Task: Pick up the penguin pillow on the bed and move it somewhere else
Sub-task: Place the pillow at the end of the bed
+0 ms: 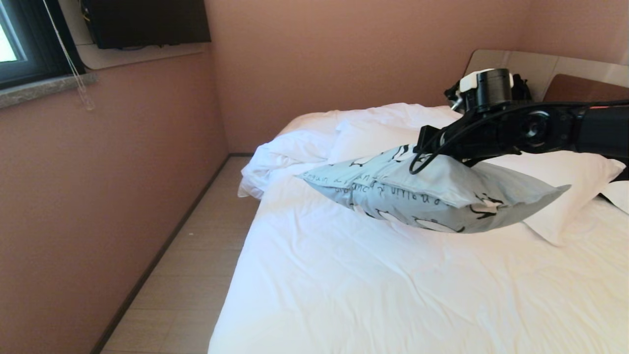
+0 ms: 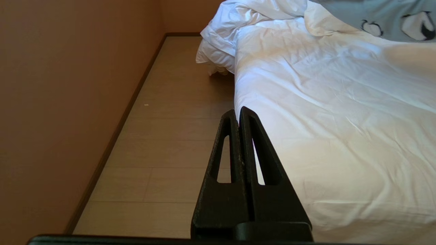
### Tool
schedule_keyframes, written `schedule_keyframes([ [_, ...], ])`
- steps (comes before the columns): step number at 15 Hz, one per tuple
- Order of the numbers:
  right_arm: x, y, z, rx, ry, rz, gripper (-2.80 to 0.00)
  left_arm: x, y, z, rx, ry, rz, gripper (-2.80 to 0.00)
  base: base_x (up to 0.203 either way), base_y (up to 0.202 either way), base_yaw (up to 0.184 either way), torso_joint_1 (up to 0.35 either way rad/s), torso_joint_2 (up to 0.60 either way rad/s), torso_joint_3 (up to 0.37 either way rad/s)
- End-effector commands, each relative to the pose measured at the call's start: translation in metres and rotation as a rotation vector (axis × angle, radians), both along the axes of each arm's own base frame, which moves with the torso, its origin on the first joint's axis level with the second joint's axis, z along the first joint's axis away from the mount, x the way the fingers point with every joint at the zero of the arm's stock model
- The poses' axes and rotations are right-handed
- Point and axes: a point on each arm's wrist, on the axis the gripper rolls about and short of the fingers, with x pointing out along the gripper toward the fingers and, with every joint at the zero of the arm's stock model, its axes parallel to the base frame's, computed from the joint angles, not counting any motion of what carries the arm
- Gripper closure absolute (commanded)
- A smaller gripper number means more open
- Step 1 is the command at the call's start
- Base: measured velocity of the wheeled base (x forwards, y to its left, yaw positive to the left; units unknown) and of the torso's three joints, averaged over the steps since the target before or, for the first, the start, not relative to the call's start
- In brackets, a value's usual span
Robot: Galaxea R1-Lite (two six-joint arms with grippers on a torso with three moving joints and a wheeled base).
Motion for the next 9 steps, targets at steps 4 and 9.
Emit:
schedule_keyframes([
  [4, 0.046, 0.055, -0.073, -0.161, -0.063, -0.123, 0.00, 0.000, 0.000, 0.000, -0.002, -0.001, 0.000, 0.00, 0.000, 0.000, 0.000, 0.000, 0.00, 0.000],
  [9, 0.039, 0.109, -0.153, -0.272, 0.088, -0.014, 0.00, 0.000, 0.000, 0.000, 0.000, -0.001, 0.000, 0.00, 0.000, 0.000, 0.000, 0.000, 0.00, 0.000],
])
